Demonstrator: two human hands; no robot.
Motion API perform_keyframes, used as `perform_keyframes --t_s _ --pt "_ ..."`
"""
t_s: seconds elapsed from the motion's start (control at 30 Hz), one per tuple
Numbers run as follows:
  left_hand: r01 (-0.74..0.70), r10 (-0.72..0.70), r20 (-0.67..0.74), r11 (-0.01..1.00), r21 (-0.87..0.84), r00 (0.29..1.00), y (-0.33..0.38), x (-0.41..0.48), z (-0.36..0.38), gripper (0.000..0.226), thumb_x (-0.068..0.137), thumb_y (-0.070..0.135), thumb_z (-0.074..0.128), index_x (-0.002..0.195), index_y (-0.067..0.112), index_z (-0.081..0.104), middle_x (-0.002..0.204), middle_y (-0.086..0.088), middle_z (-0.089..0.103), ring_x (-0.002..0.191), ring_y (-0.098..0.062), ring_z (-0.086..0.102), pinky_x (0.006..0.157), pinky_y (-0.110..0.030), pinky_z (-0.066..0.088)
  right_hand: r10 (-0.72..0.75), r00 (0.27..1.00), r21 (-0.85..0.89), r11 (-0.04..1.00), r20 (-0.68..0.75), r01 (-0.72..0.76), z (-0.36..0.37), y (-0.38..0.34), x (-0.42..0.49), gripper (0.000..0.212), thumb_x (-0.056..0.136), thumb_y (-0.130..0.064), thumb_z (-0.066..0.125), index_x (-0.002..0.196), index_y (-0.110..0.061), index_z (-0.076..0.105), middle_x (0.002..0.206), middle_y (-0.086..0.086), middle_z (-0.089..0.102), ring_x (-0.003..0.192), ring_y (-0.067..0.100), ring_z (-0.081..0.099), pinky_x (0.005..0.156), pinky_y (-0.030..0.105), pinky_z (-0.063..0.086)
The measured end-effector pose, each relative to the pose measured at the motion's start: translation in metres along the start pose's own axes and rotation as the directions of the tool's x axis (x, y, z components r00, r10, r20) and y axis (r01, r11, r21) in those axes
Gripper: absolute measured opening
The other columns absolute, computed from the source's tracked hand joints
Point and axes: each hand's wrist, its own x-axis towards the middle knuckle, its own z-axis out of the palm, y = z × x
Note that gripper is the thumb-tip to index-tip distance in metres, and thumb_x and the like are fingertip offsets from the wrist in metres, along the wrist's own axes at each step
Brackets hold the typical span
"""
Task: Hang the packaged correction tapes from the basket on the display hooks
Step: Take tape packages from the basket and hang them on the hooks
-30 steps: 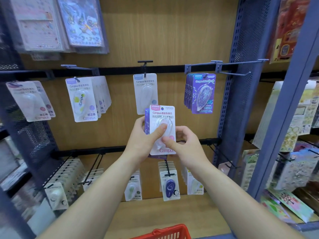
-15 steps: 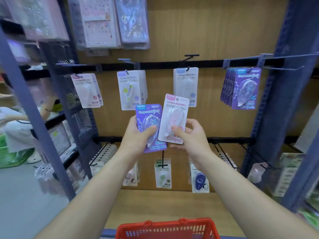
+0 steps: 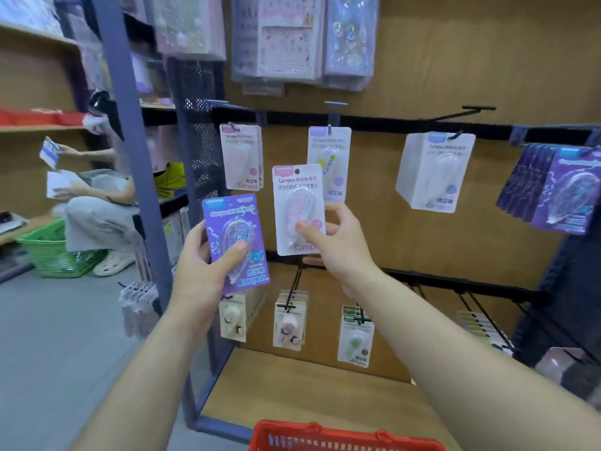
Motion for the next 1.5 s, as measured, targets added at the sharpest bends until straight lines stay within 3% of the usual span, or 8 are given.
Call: perform_keyframes --t_s 0.37,0.77,0.93,1.07,1.17,1.33,1.43,1.5 --pt "-0.103 0.096 -0.073 0.99 -0.098 0.993 -0.007 0.048 -0.044 0.049 0.085 0.006 0.076 0.124 0.029 0.057 0.111 0.004 0.076 0.097 -0.012 0.074 0.07 -0.025 0.061 -0.189 0.982 -0.205 0.961 -0.001 0.185 0.096 -0.029 0.113 0.027 0.095 -0.029 0.071 0.114 -0.031 0.052 0.105 -0.009 0.07 0.087 0.011 0.073 0.065 0.033 0.064" --pt "-0.061 0.05 -0.08 0.989 -0.135 0.996 -0.009 0.043 -0.048 0.056 0.084 0.012 0.08 0.129 0.031 0.054 0.114 0.006 0.074 0.097 -0.012 0.075 0.067 -0.027 0.061 -0.123 0.988 -0.252 0.963 -0.088 0.098 0.112 -0.022 0.135 0.034 0.093 -0.038 0.071 0.12 -0.025 0.054 0.111 -0.006 0.066 0.09 0.014 0.071 0.062 0.031 0.063" --pt "-0.029 0.025 -0.055 0.997 -0.077 0.998 -0.009 0.036 -0.037 0.071 0.077 0.023 0.083 0.139 0.023 0.048 0.12 0.004 0.072 0.103 -0.013 0.073 0.08 -0.037 0.063 -0.12 0.985 -0.52 0.853 -0.122 0.04 0.102 -0.012 0.117 0.054 0.093 -0.05 0.066 0.135 -0.022 0.048 0.119 -0.008 0.058 0.102 0.013 0.061 0.086 0.035 0.055" --pt "-0.006 0.005 -0.012 0.999 -0.032 1.0 -0.01 0.019 -0.016 0.074 0.071 0.027 0.085 0.136 0.02 0.05 0.116 0.003 0.074 0.101 -0.013 0.074 0.081 -0.033 0.062 0.0 0.999 -0.245 0.97 0.049 0.012 0.07 0.007 0.043 0.022 0.101 -0.038 0.058 0.107 -0.017 0.064 0.1 -0.006 0.074 0.093 0.012 0.072 0.079 0.032 0.056" --pt "0.038 -0.037 0.019 0.999 -0.012 0.999 -0.01 0.001 0.006 0.078 0.061 0.033 0.086 0.13 0.018 0.054 0.112 0.002 0.076 0.098 -0.016 0.075 0.083 -0.04 0.062 0.068 0.987 -0.108 0.993 0.148 -0.052 0.035 0.014 -0.007 0.019 0.1 -0.029 0.063 0.107 -0.011 0.067 0.103 0.005 0.076 0.086 0.013 0.075 0.065 0.026 0.058" --pt "0.117 -0.116 0.113 0.993 -0.007 0.987 -0.01 -0.034 0.06 0.066 0.069 0.037 0.083 0.126 0.016 0.058 0.109 0.001 0.077 0.094 -0.018 0.077 0.073 -0.036 0.063 0.071 0.996 -0.074 0.995 0.056 -0.067 -0.028 0.017 -0.044 0.014 0.092 -0.022 0.076 0.098 -0.013 0.067 0.104 0.012 0.074 0.089 0.022 0.076 0.067 0.036 0.062" --pt "0.149 -0.144 0.164 0.989 -0.02 0.976 -0.006 -0.042 0.093 0.023 0.098 0.013 0.065 0.121 0.016 0.061 0.105 -0.002 0.078 0.085 -0.016 0.076 0.067 -0.031 0.06 0.084 0.996 0.038 0.996 -0.033 -0.082 -0.072 0.01 -0.057 0.012 0.096 -0.017 0.069 0.099 -0.011 0.059 0.098 0.009 0.076 0.081 0.02 0.076 0.064 0.036 0.062" --pt "0.142 -0.147 0.204 0.989 0.04 0.968 -0.001 -0.046 0.115 0.028 0.097 0.0 0.061 0.118 0.017 0.061 0.099 0.001 0.078 0.084 -0.015 0.076 0.068 -0.029 0.059 0.072 0.991 0.088 0.994 -0.112 -0.063 -0.104 0.003 -0.067 0.012 0.098 -0.016 0.065 0.102 -0.011 0.055 0.094 0.006 0.078 0.079 0.019 0.076 0.063 0.032 0.061"
